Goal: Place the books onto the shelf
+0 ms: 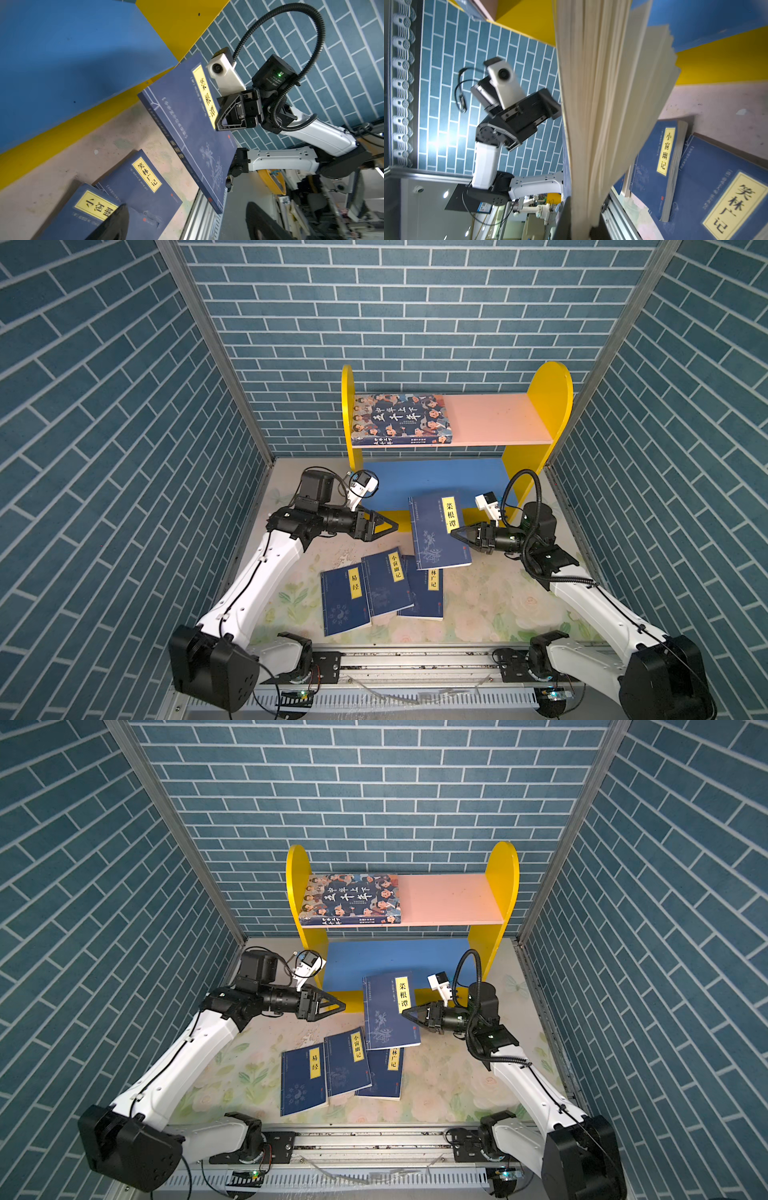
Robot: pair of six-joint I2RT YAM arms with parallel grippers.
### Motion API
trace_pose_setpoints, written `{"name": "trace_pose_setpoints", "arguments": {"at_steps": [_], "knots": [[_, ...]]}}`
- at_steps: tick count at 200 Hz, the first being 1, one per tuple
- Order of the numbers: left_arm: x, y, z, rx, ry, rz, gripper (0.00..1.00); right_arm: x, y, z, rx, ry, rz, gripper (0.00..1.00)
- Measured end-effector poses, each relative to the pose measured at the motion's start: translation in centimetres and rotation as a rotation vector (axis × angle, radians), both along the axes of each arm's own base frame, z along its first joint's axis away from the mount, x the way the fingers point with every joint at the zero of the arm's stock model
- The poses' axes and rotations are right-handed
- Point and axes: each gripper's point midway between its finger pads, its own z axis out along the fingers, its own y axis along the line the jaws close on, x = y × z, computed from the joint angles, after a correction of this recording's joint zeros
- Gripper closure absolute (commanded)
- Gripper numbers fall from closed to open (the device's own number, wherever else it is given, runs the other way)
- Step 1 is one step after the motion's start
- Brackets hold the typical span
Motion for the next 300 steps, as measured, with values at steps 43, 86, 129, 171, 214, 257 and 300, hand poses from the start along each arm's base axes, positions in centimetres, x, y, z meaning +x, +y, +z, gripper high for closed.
{"name": "trace_pose_setpoints", "arguments": {"at_steps": [43, 86, 129, 171, 214, 257, 300], "knots": [[1.4, -1.0, 0.0, -0.090, 0.101, 0.011, 0.14, -2.2, 2.7, 1.1, 0.008, -0.034, 0.142, 1.00], [1.5, -1.0, -0.1, -0.086, 0.100, 0.022, 0.22, -1.9, 3.5, 0.9, 0.017, -0.051, 0.162, 1.00], [1.2, -1.2, -0.4, -0.134, 0.165, 0.020, 0.64, -2.2, 4.4, 0.5, 0.019, -0.056, 0.190, 1.00], [1.2, -1.5, 0.4, -0.176, 0.202, 0.014, 0.99, -2.0, 5.1, -0.6, 0.004, -0.040, 0.198, 0.87], [1.3, -1.5, 0.5, -0.179, 0.205, 0.023, 1.00, -0.8, 5.4, -1.5, -0.028, -0.035, 0.145, 0.39], [2.5, -0.6, -0.1, -0.124, 0.173, 0.098, 1.00, 0.4, 3.6, -1.9, -0.065, -0.050, -0.013, 0.25], [4.8, 1.2, 1.1, -0.089, 0.123, 0.220, 1.00, 0.6, 0.1, -0.2, -0.032, -0.087, -0.197, 0.19]]}}
